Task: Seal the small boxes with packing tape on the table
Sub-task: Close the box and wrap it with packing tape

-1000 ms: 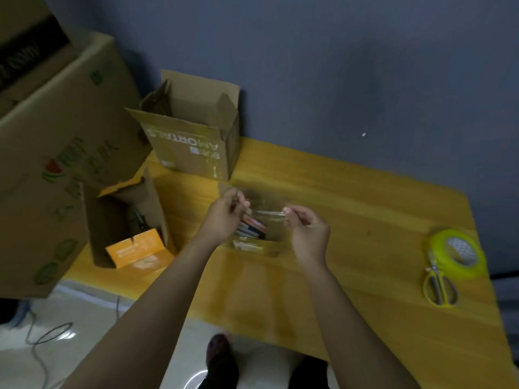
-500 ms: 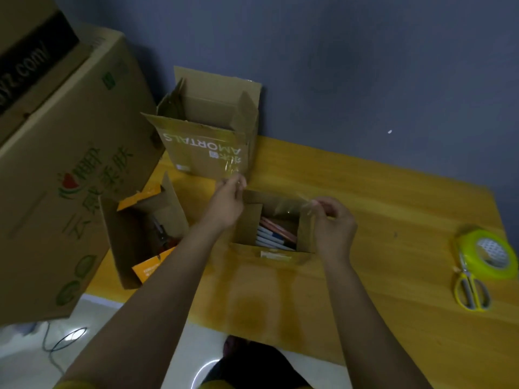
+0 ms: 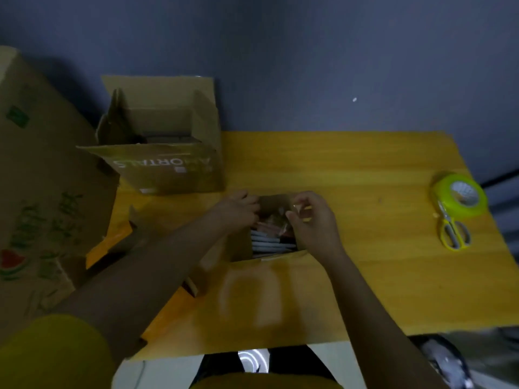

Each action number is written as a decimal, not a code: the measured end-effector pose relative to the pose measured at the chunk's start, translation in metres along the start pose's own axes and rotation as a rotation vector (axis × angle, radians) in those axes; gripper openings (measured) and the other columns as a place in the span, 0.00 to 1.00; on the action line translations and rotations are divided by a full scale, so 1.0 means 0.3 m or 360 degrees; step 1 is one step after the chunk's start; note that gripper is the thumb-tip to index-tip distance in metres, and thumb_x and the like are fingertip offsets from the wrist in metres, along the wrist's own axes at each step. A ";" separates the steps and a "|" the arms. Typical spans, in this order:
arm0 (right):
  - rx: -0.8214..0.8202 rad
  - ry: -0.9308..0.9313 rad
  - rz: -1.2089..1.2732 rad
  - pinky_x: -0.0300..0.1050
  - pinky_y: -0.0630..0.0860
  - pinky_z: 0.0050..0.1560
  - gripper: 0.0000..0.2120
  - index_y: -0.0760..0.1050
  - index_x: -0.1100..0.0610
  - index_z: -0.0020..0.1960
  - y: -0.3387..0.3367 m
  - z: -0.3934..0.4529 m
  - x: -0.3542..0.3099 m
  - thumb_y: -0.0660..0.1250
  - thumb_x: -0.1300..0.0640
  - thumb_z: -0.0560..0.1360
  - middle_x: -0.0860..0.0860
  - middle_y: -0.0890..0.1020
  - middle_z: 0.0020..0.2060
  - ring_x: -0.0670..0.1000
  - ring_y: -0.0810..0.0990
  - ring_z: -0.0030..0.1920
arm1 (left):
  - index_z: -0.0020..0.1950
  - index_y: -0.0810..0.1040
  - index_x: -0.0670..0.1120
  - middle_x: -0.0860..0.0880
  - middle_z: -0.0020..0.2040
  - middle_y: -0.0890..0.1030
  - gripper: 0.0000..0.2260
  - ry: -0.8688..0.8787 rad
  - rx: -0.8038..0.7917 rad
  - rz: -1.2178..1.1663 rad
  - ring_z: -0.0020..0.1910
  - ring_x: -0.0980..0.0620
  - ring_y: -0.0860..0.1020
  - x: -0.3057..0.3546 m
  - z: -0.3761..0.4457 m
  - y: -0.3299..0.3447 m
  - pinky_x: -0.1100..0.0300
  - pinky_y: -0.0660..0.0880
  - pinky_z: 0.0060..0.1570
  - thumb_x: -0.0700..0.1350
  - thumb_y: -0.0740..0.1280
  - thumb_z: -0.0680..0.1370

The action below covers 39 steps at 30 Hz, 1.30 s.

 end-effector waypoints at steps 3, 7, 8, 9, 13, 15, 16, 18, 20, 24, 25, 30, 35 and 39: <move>0.0019 0.0027 -0.0052 0.40 0.76 0.44 0.11 0.70 0.52 0.49 0.030 -0.034 -0.003 0.69 0.64 0.75 0.52 0.74 0.47 0.46 0.75 0.43 | 0.66 0.72 0.50 0.52 0.68 0.71 0.14 0.0098 -0.0156 0.0017 0.73 0.50 0.59 -0.042 0.004 -0.023 0.54 0.49 0.71 0.46 0.60 0.80; 0.0061 -0.0005 -0.0050 0.41 0.73 0.43 0.08 0.70 0.53 0.50 0.050 -0.058 -0.006 0.67 0.64 0.76 0.53 0.74 0.46 0.49 0.76 0.43 | 0.58 0.75 0.45 0.46 0.58 0.80 0.18 -0.0038 -0.0236 -0.0392 0.61 0.48 0.73 -0.056 -0.035 0.009 0.60 0.56 0.69 0.55 0.61 0.75; 0.0079 -0.0004 -0.0034 0.41 0.73 0.43 0.08 0.71 0.53 0.50 0.049 -0.061 -0.009 0.66 0.64 0.77 0.53 0.74 0.45 0.49 0.75 0.42 | 0.57 0.75 0.44 0.42 0.58 0.80 0.24 -0.0054 -0.0196 -0.0441 0.59 0.46 0.75 -0.057 -0.055 0.030 0.64 0.60 0.64 0.60 0.59 0.72; 0.0087 -0.0004 -0.0018 0.41 0.74 0.43 0.08 0.71 0.53 0.50 0.047 -0.064 -0.010 0.66 0.64 0.77 0.52 0.74 0.45 0.49 0.76 0.42 | 0.54 0.76 0.45 0.40 0.57 0.79 0.23 -0.0050 -0.0117 -0.0489 0.57 0.44 0.75 -0.062 -0.070 0.060 0.65 0.63 0.61 0.62 0.59 0.72; 0.0099 -0.0025 -0.0004 0.33 0.74 0.44 0.07 0.71 0.54 0.49 0.020 -0.084 -0.011 0.67 0.64 0.76 0.54 0.75 0.44 0.48 0.77 0.44 | 0.49 0.68 0.51 0.48 0.44 0.78 0.05 -0.0079 -0.0055 -0.0606 0.42 0.53 0.71 -0.013 -0.106 0.123 0.53 0.60 0.64 0.49 0.58 0.82; 0.0117 0.0022 0.0059 0.35 0.75 0.44 0.06 0.72 0.56 0.49 -0.001 -0.094 0.000 0.67 0.64 0.76 0.55 0.75 0.44 0.49 0.77 0.44 | 0.49 0.68 0.52 0.49 0.44 0.78 0.04 -0.0146 0.0016 -0.0832 0.43 0.53 0.73 0.006 -0.118 0.137 0.51 0.57 0.66 0.49 0.58 0.83; 0.0113 0.0034 0.0086 0.37 0.76 0.44 0.06 0.72 0.56 0.49 -0.007 -0.098 0.005 0.67 0.64 0.77 0.55 0.75 0.44 0.50 0.78 0.44 | 0.51 0.69 0.52 0.49 0.46 0.79 0.03 -0.0184 0.0043 -0.0911 0.46 0.52 0.75 0.007 -0.113 0.141 0.50 0.56 0.68 0.49 0.58 0.83; 0.0055 0.0015 0.0057 0.40 0.77 0.45 0.06 0.72 0.57 0.50 -0.004 -0.105 0.018 0.67 0.64 0.76 0.54 0.75 0.44 0.51 0.78 0.45 | 0.58 0.73 0.54 0.51 0.57 0.79 0.07 -0.0228 0.0029 -0.0950 0.58 0.49 0.74 0.018 -0.109 0.137 0.50 0.52 0.70 0.48 0.57 0.83; -0.0005 -0.0015 -0.0018 0.39 0.77 0.45 0.07 0.72 0.56 0.50 0.015 -0.111 0.023 0.67 0.65 0.76 0.54 0.75 0.46 0.49 0.76 0.46 | 0.66 0.73 0.54 0.52 0.67 0.75 0.13 -0.0209 -0.0004 -0.0867 0.67 0.49 0.70 0.031 -0.105 0.118 0.50 0.48 0.71 0.47 0.56 0.84; -0.0119 -0.0145 -0.0187 0.43 0.77 0.42 0.12 0.71 0.53 0.51 0.062 -0.117 0.021 0.68 0.66 0.74 0.51 0.72 0.46 0.47 0.74 0.43 | 0.67 0.74 0.55 0.52 0.68 0.75 0.14 -0.0148 -0.0013 -0.0765 0.70 0.52 0.68 0.040 -0.099 0.105 0.51 0.36 0.71 0.47 0.56 0.84; -0.0151 -0.0156 -0.0232 0.44 0.77 0.41 0.12 0.71 0.53 0.52 0.068 -0.118 0.022 0.69 0.65 0.73 0.49 0.72 0.47 0.46 0.74 0.42 | 0.67 0.74 0.55 0.53 0.67 0.76 0.14 -0.0134 -0.0009 -0.0770 0.70 0.54 0.68 0.044 -0.098 0.102 0.50 0.32 0.71 0.47 0.56 0.84; -0.0298 -0.0158 -0.0349 0.44 0.77 0.41 0.14 0.72 0.55 0.55 0.079 -0.105 0.035 0.70 0.65 0.73 0.51 0.71 0.50 0.47 0.75 0.43 | 0.67 0.75 0.53 0.51 0.68 0.75 0.14 -0.0098 -0.0119 -0.1067 0.68 0.52 0.70 0.053 -0.077 0.114 0.49 0.58 0.73 0.45 0.59 0.83; -0.0352 -0.0155 -0.0429 0.39 0.74 0.42 0.15 0.72 0.55 0.56 0.077 -0.101 0.052 0.70 0.65 0.72 0.46 0.68 0.49 0.40 0.71 0.40 | 0.68 0.75 0.50 0.49 0.68 0.74 0.14 -0.0143 -0.0151 -0.1282 0.66 0.50 0.71 0.064 -0.070 0.118 0.58 0.69 0.59 0.43 0.59 0.82; -0.0361 -0.0139 -0.0425 0.35 0.73 0.40 0.14 0.72 0.56 0.56 0.082 -0.099 0.050 0.69 0.65 0.73 0.48 0.69 0.50 0.41 0.71 0.40 | 0.66 0.75 0.51 0.48 0.67 0.75 0.14 -0.0161 -0.0158 -0.1332 0.64 0.51 0.72 0.066 -0.068 0.119 0.59 0.69 0.58 0.42 0.59 0.82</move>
Point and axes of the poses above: each hand's wrist, its own z-axis towards the middle knuckle, its own y-axis out of the palm, x = y × z, the point moved 1 cm from there along z, towards the middle knuckle
